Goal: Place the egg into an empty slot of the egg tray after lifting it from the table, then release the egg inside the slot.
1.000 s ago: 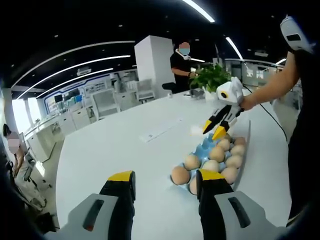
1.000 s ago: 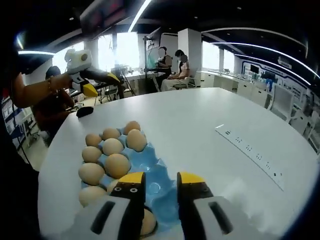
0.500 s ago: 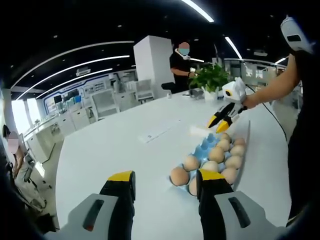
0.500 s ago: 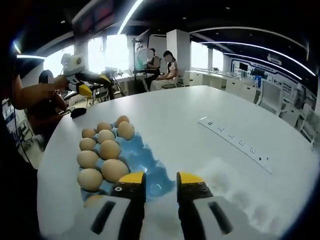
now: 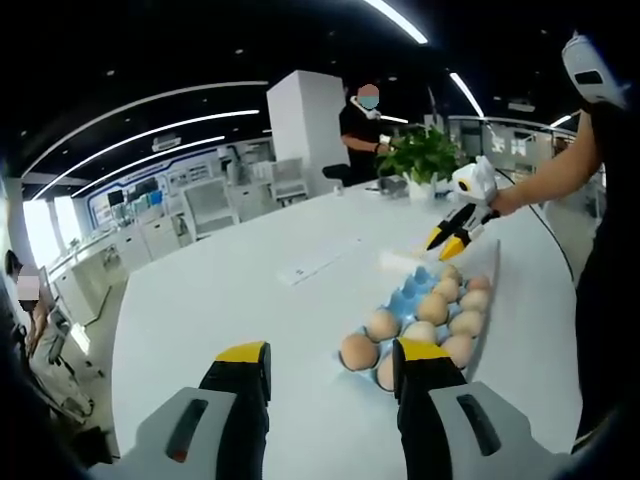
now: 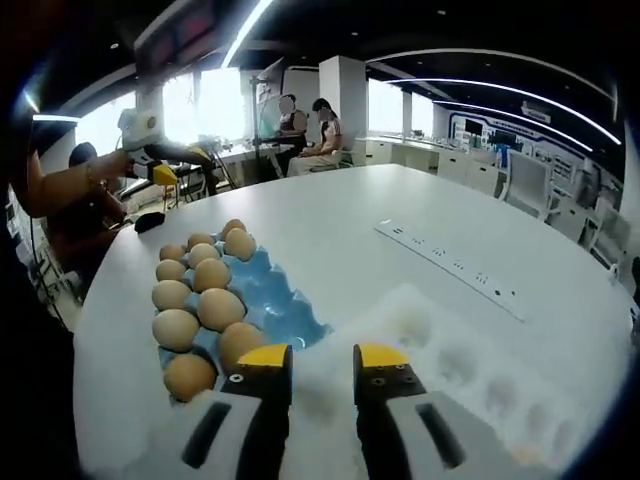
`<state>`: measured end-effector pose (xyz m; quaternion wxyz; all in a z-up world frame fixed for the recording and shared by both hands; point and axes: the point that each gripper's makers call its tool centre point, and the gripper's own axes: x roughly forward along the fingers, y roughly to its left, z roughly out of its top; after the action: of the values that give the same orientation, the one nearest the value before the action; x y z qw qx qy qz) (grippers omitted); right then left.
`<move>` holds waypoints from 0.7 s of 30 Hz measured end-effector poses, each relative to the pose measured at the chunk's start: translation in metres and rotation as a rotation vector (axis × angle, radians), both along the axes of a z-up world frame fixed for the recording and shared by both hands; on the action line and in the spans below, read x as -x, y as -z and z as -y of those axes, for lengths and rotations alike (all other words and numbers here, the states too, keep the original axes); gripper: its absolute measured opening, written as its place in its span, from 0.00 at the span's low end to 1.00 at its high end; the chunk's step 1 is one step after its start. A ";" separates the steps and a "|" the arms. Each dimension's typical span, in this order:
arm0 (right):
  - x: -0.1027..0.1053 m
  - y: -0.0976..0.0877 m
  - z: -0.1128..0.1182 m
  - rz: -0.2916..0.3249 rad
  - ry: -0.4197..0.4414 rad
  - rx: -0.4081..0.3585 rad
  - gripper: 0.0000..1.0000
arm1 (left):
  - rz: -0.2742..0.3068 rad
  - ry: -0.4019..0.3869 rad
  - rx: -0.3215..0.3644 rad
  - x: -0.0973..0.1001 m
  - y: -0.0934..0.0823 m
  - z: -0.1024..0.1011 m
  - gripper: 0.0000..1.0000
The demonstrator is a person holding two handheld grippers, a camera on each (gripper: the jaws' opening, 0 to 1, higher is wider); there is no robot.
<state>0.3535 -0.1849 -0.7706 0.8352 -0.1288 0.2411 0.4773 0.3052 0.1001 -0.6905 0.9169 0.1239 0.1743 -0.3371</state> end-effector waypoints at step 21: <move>-0.002 0.002 0.040 0.015 0.064 0.037 0.25 | 0.003 0.004 -0.001 -0.001 -0.002 0.000 0.49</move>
<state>0.3560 -0.2248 -0.7725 0.8493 -0.1400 0.2478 0.4446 0.3058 0.1001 -0.6888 0.9164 0.1252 0.1730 -0.3385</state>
